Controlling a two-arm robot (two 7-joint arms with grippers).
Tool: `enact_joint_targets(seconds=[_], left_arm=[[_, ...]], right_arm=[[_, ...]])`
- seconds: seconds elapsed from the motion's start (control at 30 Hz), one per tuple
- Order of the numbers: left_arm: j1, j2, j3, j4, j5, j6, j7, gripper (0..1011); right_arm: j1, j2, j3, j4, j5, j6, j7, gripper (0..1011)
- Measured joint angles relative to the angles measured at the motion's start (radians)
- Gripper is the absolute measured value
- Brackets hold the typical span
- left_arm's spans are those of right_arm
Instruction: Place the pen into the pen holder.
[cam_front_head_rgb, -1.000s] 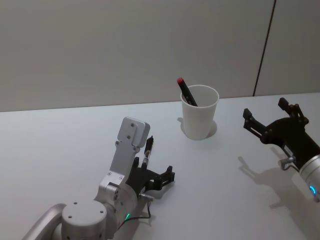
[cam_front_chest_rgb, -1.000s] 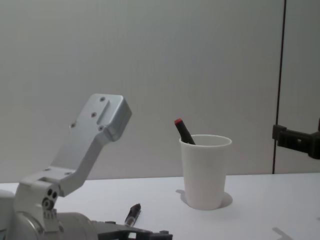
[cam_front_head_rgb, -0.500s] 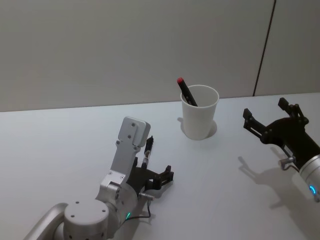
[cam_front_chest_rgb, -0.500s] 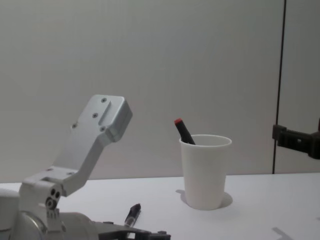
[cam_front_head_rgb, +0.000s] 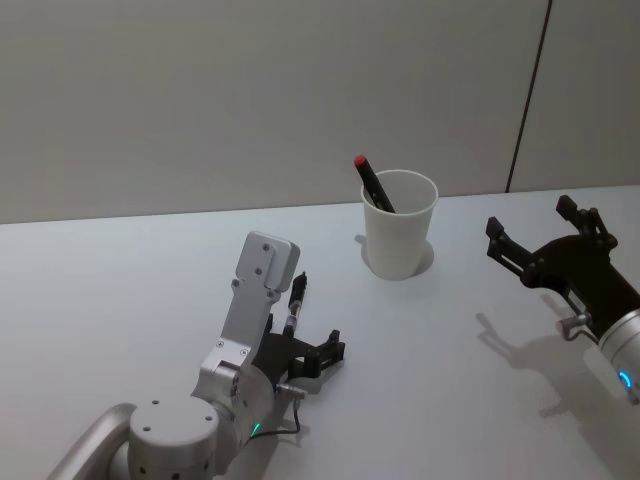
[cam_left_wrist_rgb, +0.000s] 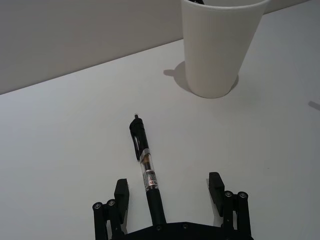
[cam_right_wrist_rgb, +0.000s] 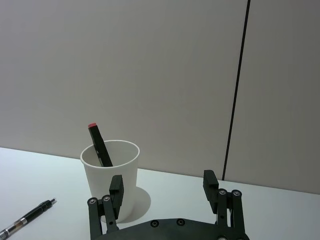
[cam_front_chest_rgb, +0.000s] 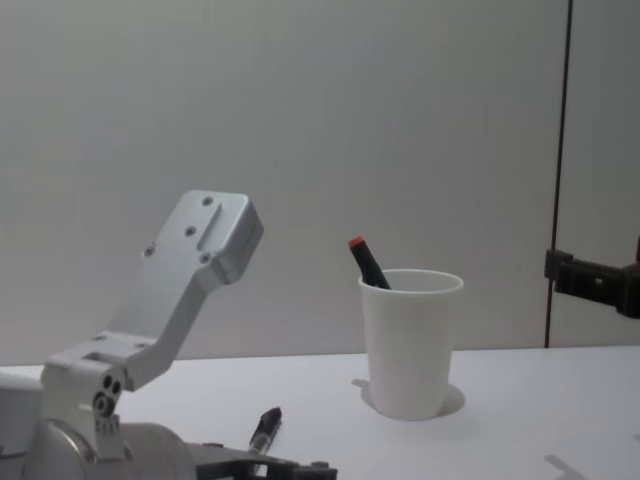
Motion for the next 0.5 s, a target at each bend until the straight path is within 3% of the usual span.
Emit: enact_joint_targets(seconds=[0.5], left_arm=[[-0.002, -0.008, -0.008, 0.003, 0.008, 0.007, 0.005, 1001]], right_arm=[[0.000, 0.000, 0.000, 0.000, 0.000, 0.000, 0.000, 1002]])
